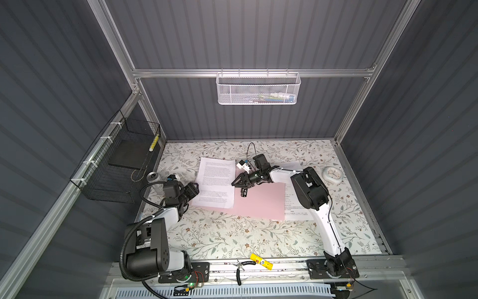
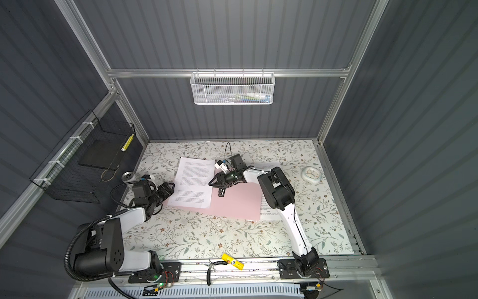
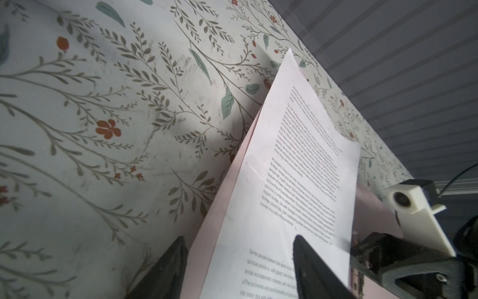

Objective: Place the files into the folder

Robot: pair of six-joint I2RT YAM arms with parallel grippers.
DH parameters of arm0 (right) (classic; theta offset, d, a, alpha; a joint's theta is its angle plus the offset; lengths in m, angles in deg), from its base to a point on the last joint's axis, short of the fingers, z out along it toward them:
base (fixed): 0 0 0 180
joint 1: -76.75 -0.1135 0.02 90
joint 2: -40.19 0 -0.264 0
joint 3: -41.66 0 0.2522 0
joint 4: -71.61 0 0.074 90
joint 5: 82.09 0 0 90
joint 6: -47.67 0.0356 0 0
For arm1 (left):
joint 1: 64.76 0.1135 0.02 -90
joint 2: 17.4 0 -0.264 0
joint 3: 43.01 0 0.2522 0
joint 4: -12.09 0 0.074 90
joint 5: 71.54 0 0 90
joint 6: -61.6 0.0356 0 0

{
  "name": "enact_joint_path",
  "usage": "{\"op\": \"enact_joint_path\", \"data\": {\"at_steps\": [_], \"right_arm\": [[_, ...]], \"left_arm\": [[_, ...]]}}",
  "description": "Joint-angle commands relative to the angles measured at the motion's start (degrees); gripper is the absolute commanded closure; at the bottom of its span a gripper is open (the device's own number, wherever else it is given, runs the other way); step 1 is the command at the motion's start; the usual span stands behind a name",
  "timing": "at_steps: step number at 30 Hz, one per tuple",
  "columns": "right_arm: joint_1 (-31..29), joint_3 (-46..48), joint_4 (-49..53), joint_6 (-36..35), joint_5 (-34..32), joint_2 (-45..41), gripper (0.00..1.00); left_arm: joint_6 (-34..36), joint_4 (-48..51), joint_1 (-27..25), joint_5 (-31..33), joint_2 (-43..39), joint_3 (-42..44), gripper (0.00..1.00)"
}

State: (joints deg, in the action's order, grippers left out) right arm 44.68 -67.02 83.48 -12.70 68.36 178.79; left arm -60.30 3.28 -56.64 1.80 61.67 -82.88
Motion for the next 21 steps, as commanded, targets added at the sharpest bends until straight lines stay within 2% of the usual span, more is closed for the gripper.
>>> {"op": "enact_joint_path", "data": {"at_steps": [1, 5, 11, 15, 17, 21], "right_arm": [[-0.15, 1.31, 0.42, 0.26, -0.09, 2.77, 0.50], [-0.12, 1.57, 0.14, 0.50, 0.08, 2.57, 0.51], [-0.28, 1.71, 0.24, 0.42, 0.28, 2.51, 0.51], [-0.36, 1.62, 0.55, 0.30, 0.07, 2.50, 0.51], [-0.47, 1.57, 0.40, 0.26, 0.13, 2.41, 0.52], [-0.50, 1.49, 0.31, 0.39, 0.29, 2.55, 0.52]], "left_arm": [[-1.52, -2.67, 0.75, -5.31, -1.45, 1.53, 0.36], [-0.24, -1.17, 1.86, -4.16, -1.94, 2.36, 0.29], [1.07, 1.71, 2.50, -0.17, -2.38, 2.29, 0.25], [1.55, 1.70, 2.69, -1.79, 0.15, 0.92, 0.25], [1.49, 1.42, 2.78, -4.94, 2.71, -0.02, 0.26], [-0.60, -3.49, 3.36, -10.48, 6.67, 0.85, 0.36]]}}
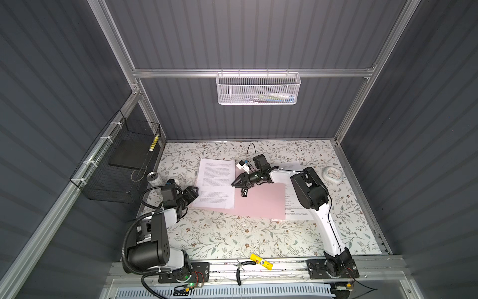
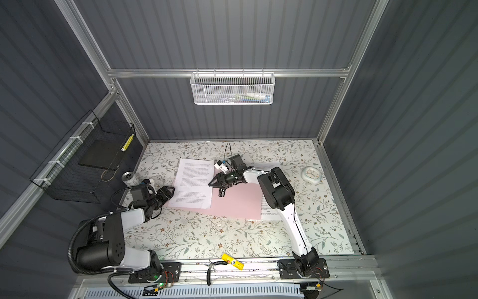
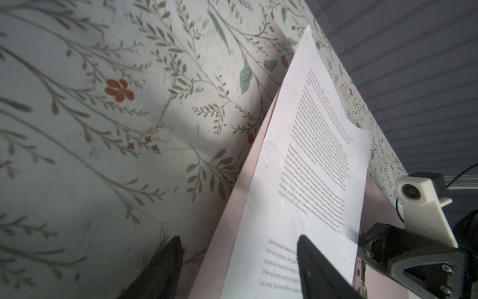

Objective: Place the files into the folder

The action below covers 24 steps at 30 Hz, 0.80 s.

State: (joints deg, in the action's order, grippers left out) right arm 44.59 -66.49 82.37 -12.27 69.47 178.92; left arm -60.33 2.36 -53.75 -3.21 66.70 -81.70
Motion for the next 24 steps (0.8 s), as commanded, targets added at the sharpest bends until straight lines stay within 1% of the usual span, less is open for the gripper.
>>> {"op": "enact_joint_path", "data": {"at_steps": [1, 4, 9, 12, 15, 16, 17, 20, 21, 24], "right_arm": [[-0.40, 0.96, 1.53, -0.04, -0.83, 2.27, 0.52], [-0.37, 0.88, 1.49, -0.01, -0.78, 2.49, 0.53], [-0.37, 0.87, 1.32, 0.28, -0.57, 2.54, 0.53], [-0.36, 0.87, 1.33, 0.26, -0.57, 2.65, 0.53], [-0.38, 0.79, 1.35, 0.45, -0.57, 2.74, 0.54], [-0.28, 0.83, 1.34, 0.51, -0.56, 2.84, 0.54], [-0.28, 0.83, 1.34, 0.53, -0.60, 2.79, 0.54], [-0.36, 0.81, 1.34, 0.61, -0.54, 2.77, 0.55], [-0.36, 0.80, 1.36, 0.72, -0.60, 2.76, 0.55], [-0.29, 0.87, 1.14, 1.16, -0.79, 2.76, 0.55]], "left_arm": [[-1.05, -3.61, 0.83, -6.65, 2.07, 0.00, 0.40], [-2.28, -4.93, 1.73, -8.65, 1.83, 0.79, 0.51], [-3.09, -4.20, 2.00, -9.66, -1.25, 1.72, 0.58], [-2.69, -3.12, 1.96, -9.00, -2.87, 1.86, 0.66], [-2.71, -3.28, 2.00, -9.31, -2.82, 1.86, 0.77], [-2.71, -3.25, 2.00, -9.35, -2.48, 1.82, 0.83], [-2.71, -3.34, 2.00, -9.56, -2.07, 1.73, 0.87], [-2.88, -4.15, 2.00, -10.47, -0.98, 1.70, 0.95], [-2.97, -4.25, 2.00, -10.56, -0.82, 1.77, 1.00], [-3.06, -4.34, 2.00, -10.50, -1.55, 2.18, 1.00]]}}
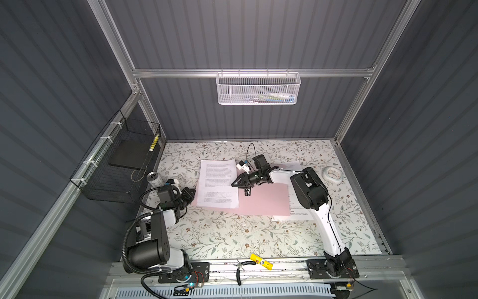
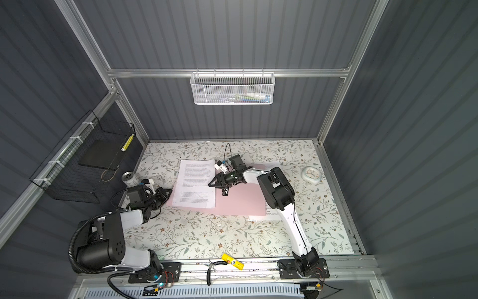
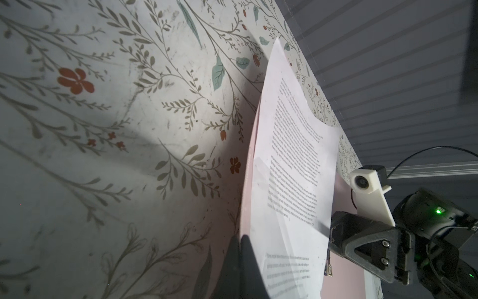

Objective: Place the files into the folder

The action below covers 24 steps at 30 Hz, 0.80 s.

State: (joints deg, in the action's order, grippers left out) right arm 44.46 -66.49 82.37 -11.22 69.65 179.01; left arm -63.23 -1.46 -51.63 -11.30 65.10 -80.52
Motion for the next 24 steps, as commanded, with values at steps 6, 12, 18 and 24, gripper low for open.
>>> {"op": "enact_joint_path", "data": {"at_steps": [6, 12, 18, 24], "right_arm": [[0.42, -1.75, 2.25, 3.01, -3.50, 2.89, 0.55], [1.11, -9.28, 7.96, 4.65, -8.63, 4.67, 0.59], [2.10, -11.61, 6.40, 8.00, -10.07, 6.04, 0.68], [2.10, -13.80, 5.11, 9.47, -8.04, 7.47, 0.73]], "left_arm": [[-0.44, 0.18, -0.12, -2.42, -2.89, 2.11, 1.00], [-0.22, 0.54, -0.12, -0.86, -5.77, 4.28, 1.00], [-0.09, 0.73, -0.12, -0.43, -7.40, 4.76, 1.00], [-0.59, -1.54, -0.12, -1.47, -5.89, 5.20, 1.00]]}}
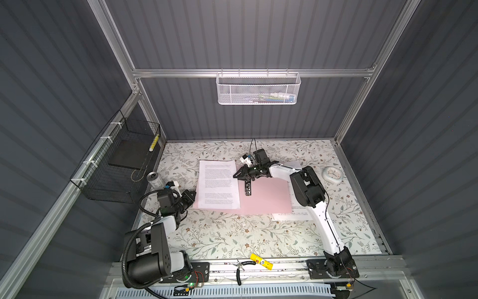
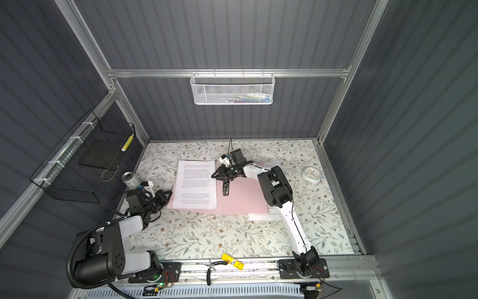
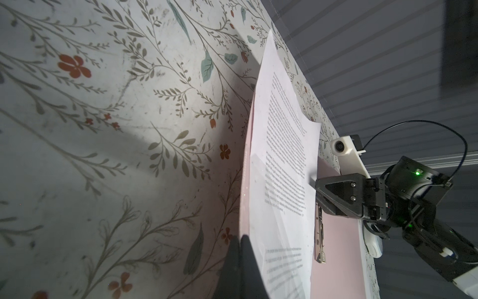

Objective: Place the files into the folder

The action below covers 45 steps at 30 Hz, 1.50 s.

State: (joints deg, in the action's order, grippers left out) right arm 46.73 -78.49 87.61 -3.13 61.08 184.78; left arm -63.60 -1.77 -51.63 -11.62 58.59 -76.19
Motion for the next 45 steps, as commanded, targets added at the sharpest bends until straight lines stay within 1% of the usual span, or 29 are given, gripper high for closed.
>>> {"op": "enact_joint_path", "data": {"at_steps": [1, 6, 8, 15, 20, 25, 36, 37, 45], "right_arm": [[-0.17, -2.42, 0.11, 1.34, 0.73, 2.13, 0.74], [-0.14, -4.61, 0.10, 1.82, 1.50, 3.61, 0.75], [-0.19, -5.49, -0.31, 2.38, 1.82, 4.12, 0.77], [-0.21, -5.89, -1.59, 3.87, 1.75, 4.40, 1.00], [-0.03, -4.67, -2.88, 5.58, 0.68, 3.67, 1.00], [0.40, -2.53, -3.05, 7.00, -3.14, 1.77, 1.00], [1.68, 1.62, -4.26, 10.18, -6.43, -0.75, 1.00], [1.77, 1.70, -3.22, 10.28, -7.18, -0.95, 1.00], [1.30, 4.25, -3.71, 11.51, -7.81, -3.41, 1.00]], "left_arm": [[-0.30, -1.53, -0.12, -1.35, 0.90, 0.87, 1.00], [-0.40, -2.18, -0.12, -1.47, 1.36, 0.92, 1.00], [-0.41, -2.26, -0.12, -1.47, 1.56, 0.95, 1.00], [-0.40, -2.47, -0.12, -1.56, 1.71, 0.87, 1.00], [-0.40, -2.38, -0.12, -1.30, 1.71, 0.94, 1.00], [-0.04, -1.59, -0.12, -0.20, 1.19, 1.21, 1.00], [-0.09, -1.83, -0.12, 0.09, 1.44, 1.40, 1.00], [-0.10, -1.83, -0.12, 0.20, 1.47, 1.40, 1.00], [-0.04, -1.99, -0.12, 0.73, 1.75, 1.49, 1.00]]}}
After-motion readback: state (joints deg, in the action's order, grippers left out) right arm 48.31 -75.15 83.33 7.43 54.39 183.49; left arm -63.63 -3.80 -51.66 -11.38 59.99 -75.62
